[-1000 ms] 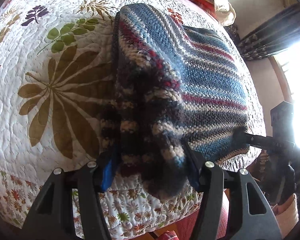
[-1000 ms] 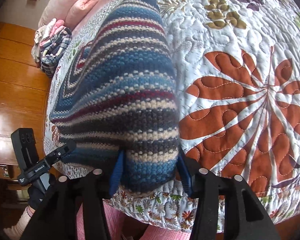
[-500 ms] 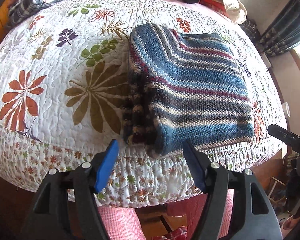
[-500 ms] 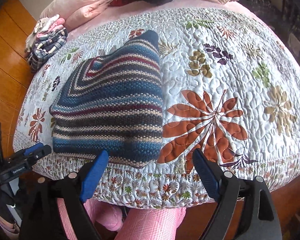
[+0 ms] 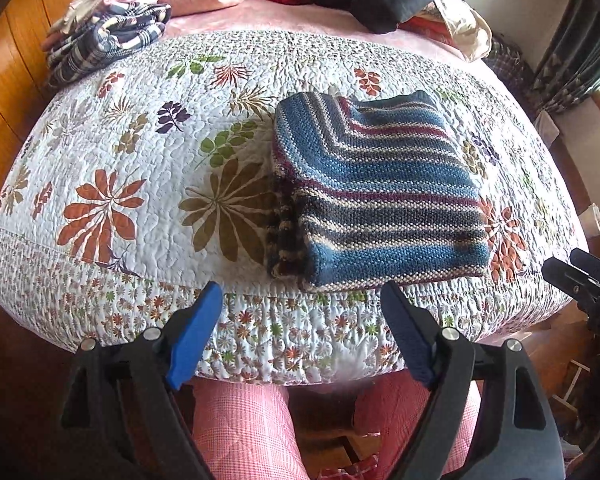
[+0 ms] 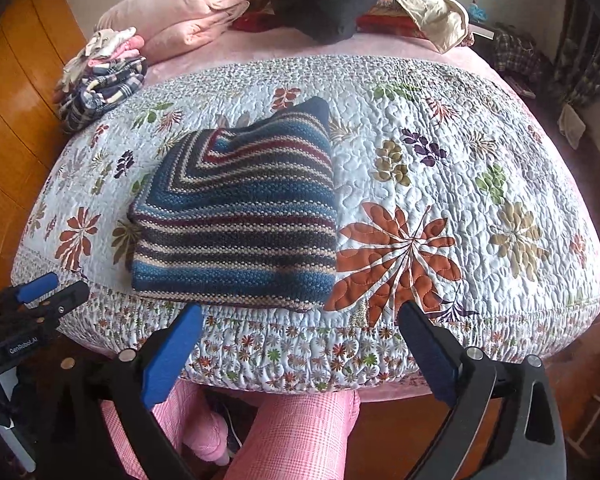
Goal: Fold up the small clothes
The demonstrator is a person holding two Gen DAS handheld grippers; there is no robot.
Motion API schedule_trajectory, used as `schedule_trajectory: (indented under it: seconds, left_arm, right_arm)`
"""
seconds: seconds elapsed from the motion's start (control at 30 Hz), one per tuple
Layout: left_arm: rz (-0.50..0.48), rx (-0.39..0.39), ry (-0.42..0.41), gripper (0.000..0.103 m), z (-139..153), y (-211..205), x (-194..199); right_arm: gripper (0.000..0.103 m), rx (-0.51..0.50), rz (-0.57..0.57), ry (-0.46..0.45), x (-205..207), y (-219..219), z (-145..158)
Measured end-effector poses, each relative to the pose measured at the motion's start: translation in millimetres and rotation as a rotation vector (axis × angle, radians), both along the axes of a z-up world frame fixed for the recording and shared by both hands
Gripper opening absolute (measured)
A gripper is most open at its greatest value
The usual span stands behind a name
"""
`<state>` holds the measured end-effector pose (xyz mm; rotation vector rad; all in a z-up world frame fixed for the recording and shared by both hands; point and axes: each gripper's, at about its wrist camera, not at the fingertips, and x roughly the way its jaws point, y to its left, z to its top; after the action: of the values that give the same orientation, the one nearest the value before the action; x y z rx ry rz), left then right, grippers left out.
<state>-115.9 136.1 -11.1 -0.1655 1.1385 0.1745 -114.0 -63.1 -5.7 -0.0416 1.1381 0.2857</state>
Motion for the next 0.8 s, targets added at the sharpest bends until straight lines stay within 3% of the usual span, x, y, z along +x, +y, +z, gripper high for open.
schedule_trajectory:
  seconds: [0.23,0.4,0.8]
  left_arm:
    - [0.009,0.045,-0.007,0.086,10,-6,-8]
    - [0.023,0.067,-0.001,0.09,13,-9,-12]
    - [0.058,0.085,-0.005,0.09,22,-13,-22]
  right_arm:
    - [0.099,-0.068,0.009,-0.045,-8,9,16]
    - [0.099,-0.055,0.005,-0.06,-15,10,27]
    - [0.099,-0.092,-0.001,-0.069,-21,13,33]
